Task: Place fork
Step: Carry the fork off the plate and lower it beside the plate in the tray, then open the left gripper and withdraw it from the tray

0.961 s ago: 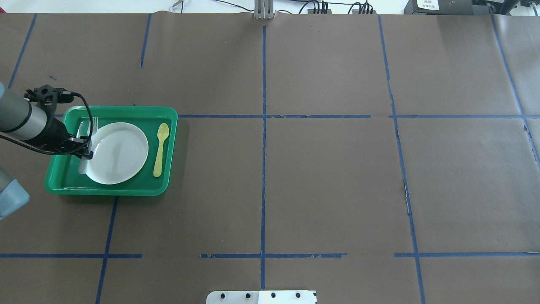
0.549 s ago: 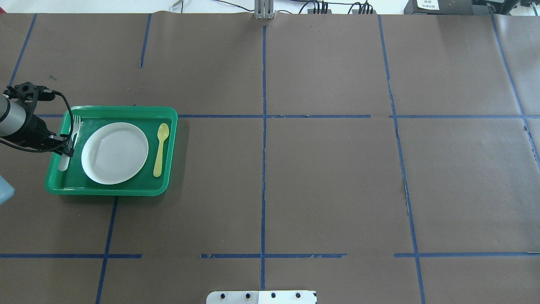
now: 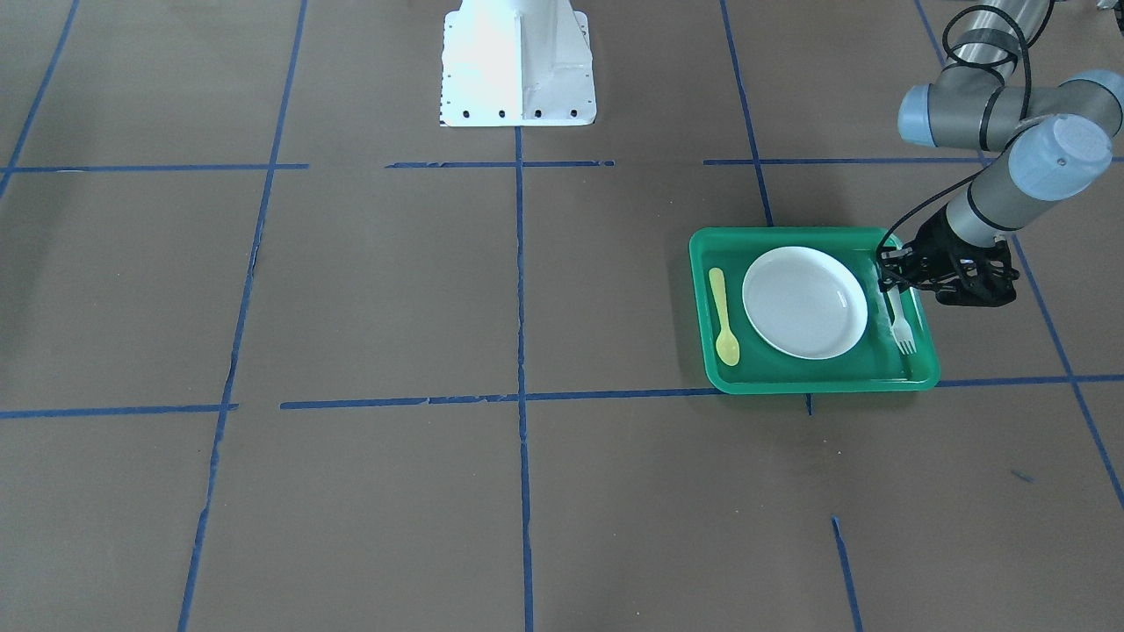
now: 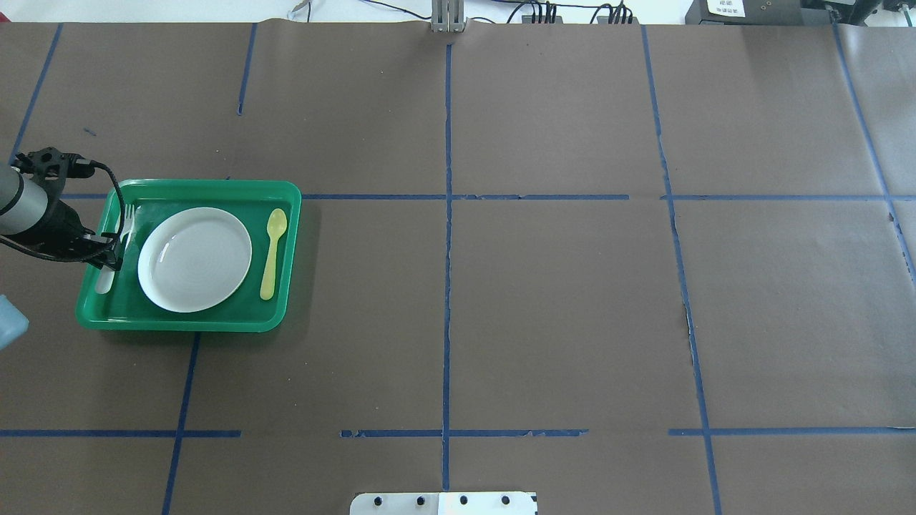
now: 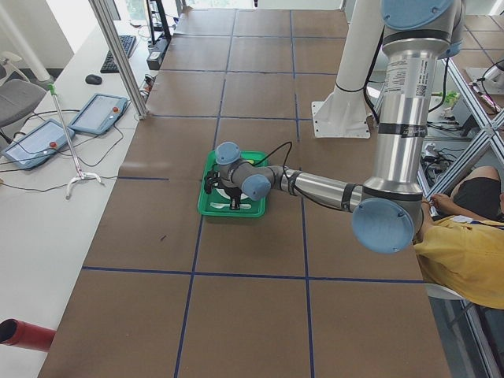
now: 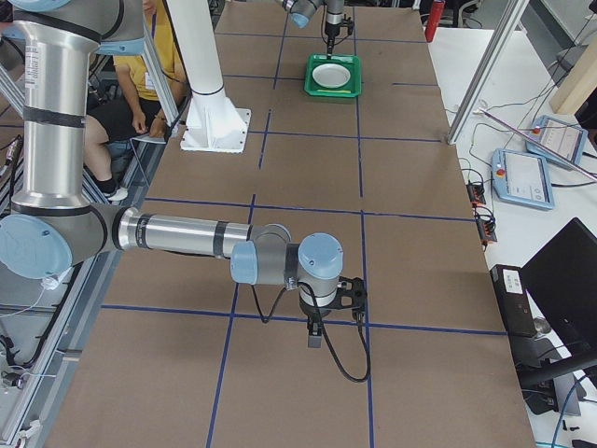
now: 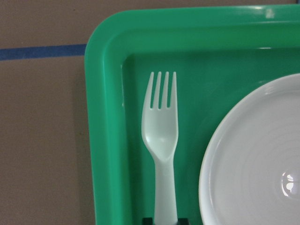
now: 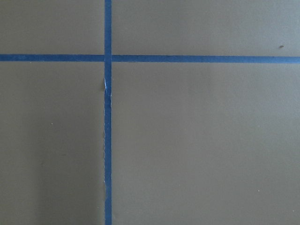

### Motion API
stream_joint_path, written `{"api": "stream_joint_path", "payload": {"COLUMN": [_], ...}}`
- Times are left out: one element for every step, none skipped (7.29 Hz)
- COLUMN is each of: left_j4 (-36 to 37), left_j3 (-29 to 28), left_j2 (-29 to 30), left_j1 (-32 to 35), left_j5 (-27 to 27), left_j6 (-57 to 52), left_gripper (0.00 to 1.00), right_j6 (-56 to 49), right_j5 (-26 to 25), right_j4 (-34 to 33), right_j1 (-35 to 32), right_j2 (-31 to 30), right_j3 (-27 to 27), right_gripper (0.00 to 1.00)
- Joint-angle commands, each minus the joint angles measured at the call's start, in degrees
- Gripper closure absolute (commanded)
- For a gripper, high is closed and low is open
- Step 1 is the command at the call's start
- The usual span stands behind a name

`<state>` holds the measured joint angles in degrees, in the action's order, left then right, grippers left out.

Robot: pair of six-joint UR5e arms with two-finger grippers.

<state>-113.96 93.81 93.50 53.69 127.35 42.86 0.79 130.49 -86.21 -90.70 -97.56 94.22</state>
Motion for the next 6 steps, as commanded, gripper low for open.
{"api": "stream_joint_path", "payload": {"left_j4": [0.06, 0.23, 0.76, 1.81, 7.21, 16.14], "left_j3": [1.02, 1.90, 2.52, 4.09, 5.58, 5.86], "left_j2": [-0.33, -1.12, -1.04, -2.95, -4.28, -4.29], "left_j1": [0.54, 2.11, 6.48, 10.61, 17.26, 25.60], "left_j5": [0.00, 1.40, 3.32, 3.34, 3.34, 3.00], "left_j6": [0.03, -0.76, -2.50, -10.61, -21.40, -36.47], "left_gripper": [0.00, 0.00, 0.00, 0.00, 0.00, 0.00], "right_j6": [0.00, -0.09, -0.09, -0.09, 0.00, 0.00], "right_j5": [0.03, 0.03, -0.06, 0.03, 0.03, 0.03], "right_j4": [-0.01, -0.01, -0.01, -0.01, 0.08, -0.01], "right_j1": [0.00, 0.00, 0.00, 0.00, 0.00, 0.00], "right_j2": [0.00, 0.00, 0.00, 0.00, 0.00, 0.00], "right_j3": [0.00, 0.00, 0.00, 0.00, 0.00, 0.00], "right_gripper": [0.00, 0.00, 0.00, 0.00, 0.00, 0.00]}}
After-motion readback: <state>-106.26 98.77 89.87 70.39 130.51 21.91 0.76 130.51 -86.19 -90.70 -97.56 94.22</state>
